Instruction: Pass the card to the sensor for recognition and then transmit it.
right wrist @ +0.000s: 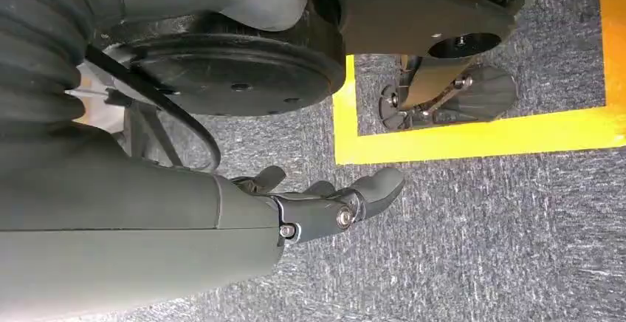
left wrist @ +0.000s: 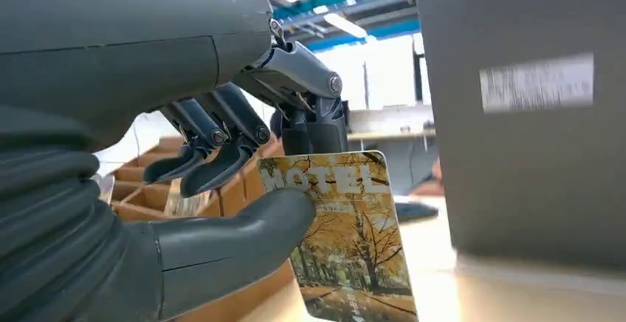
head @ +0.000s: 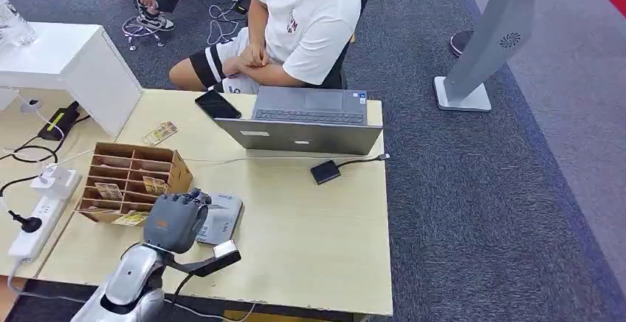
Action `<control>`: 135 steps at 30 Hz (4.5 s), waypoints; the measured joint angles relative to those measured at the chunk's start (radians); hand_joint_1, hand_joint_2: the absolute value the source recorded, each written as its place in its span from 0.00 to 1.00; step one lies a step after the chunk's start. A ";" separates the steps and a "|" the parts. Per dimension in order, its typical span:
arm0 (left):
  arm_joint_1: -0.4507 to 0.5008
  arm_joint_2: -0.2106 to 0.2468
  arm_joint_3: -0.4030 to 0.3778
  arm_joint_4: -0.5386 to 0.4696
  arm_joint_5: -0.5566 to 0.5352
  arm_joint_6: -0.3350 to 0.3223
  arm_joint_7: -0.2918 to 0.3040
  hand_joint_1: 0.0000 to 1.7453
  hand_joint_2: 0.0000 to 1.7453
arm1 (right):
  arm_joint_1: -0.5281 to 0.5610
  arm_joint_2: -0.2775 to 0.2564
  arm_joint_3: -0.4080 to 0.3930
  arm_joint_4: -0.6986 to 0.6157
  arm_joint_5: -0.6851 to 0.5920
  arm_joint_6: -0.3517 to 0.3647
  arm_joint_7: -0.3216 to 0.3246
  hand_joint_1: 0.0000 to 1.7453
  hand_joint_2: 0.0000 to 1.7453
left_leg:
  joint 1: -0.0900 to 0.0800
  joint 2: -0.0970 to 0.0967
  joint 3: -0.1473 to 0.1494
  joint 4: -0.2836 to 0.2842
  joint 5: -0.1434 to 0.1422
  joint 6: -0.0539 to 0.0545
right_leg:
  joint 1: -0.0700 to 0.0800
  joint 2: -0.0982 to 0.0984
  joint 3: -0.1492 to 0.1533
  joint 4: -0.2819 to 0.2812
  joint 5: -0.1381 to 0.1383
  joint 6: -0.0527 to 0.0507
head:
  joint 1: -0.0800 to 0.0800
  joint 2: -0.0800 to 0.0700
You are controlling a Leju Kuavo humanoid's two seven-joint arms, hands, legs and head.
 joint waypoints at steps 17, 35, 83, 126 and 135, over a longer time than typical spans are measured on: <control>-0.287 0.045 0.125 -0.149 0.029 0.152 -0.073 1.00 1.00 | -0.009 0.000 0.020 0.000 0.096 0.009 0.014 0.00 1.00 | 0.000 -0.001 0.001 0.000 0.002 -0.001 | 0.000 -0.001 0.000 0.000 0.001 0.000 | 0.001 0.000; -0.624 0.045 0.124 0.185 0.015 0.096 -0.051 1.00 1.00 | -0.015 -0.005 0.030 0.000 0.102 0.020 0.031 0.00 1.00 | 0.000 0.001 -0.001 0.001 0.002 -0.001 | 0.000 0.001 -0.002 0.001 0.002 -0.001 | 0.000 0.000; 0.407 0.205 0.312 -0.470 0.156 -0.065 -0.081 0.00 1.00 | 0.000 -0.003 -0.029 0.000 0.090 -0.053 0.013 0.00 1.00 | 0.000 0.006 -0.001 0.000 -0.004 -0.001 | -0.001 0.006 -0.002 0.000 -0.002 0.000 | 0.000 0.000; 0.253 0.091 0.473 -0.144 0.034 -0.031 -0.060 0.00 1.00 | -0.003 0.003 -0.019 -0.001 0.180 -0.028 0.021 0.00 1.00 | 0.000 0.004 -0.001 0.000 -0.004 -0.001 | -0.001 0.004 -0.002 0.000 -0.001 0.000 | 0.000 0.000; 0.205 0.082 0.462 -0.086 0.037 -0.032 -0.059 0.00 1.00 | -0.004 0.003 -0.019 -0.001 0.189 -0.023 0.014 0.00 1.00 | 0.000 0.004 -0.001 0.000 -0.004 -0.001 | -0.001 0.004 -0.002 0.000 -0.001 0.000 | 0.000 0.000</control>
